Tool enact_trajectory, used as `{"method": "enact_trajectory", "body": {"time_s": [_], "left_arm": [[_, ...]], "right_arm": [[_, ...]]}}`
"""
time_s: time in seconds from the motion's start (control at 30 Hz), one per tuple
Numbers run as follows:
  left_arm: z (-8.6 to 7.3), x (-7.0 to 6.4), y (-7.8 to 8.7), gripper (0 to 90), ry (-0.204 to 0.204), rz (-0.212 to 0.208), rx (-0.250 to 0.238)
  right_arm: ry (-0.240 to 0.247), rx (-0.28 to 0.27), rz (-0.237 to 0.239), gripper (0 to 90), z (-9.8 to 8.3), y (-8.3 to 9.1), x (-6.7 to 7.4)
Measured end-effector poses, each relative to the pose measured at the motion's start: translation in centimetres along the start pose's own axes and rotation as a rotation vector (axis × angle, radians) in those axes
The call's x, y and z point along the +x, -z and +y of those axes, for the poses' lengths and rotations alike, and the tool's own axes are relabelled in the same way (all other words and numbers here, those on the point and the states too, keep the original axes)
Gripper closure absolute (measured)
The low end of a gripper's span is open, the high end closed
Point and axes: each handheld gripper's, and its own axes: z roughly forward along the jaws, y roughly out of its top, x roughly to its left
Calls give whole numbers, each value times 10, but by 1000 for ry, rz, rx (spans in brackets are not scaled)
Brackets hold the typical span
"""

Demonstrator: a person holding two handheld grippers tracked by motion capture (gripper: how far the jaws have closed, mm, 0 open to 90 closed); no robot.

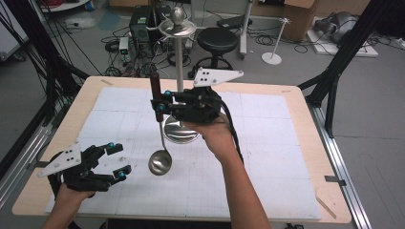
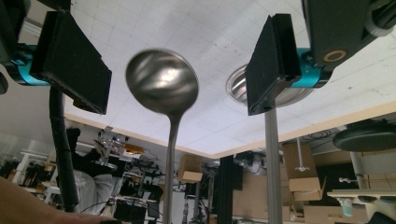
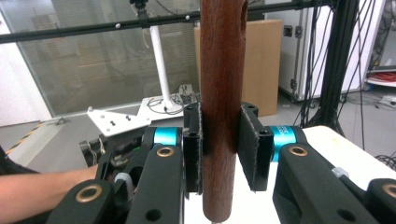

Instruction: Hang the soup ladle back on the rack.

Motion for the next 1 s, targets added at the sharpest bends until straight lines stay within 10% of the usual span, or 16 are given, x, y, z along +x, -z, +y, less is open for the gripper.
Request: {"method": "enact_trajectory", "body": {"time_s": [1.0], "left_arm": [[-3,4,3,233,32,-11,-12]], "right_arm": [[-56,-14,-55,732,40,-12,-55]]}}
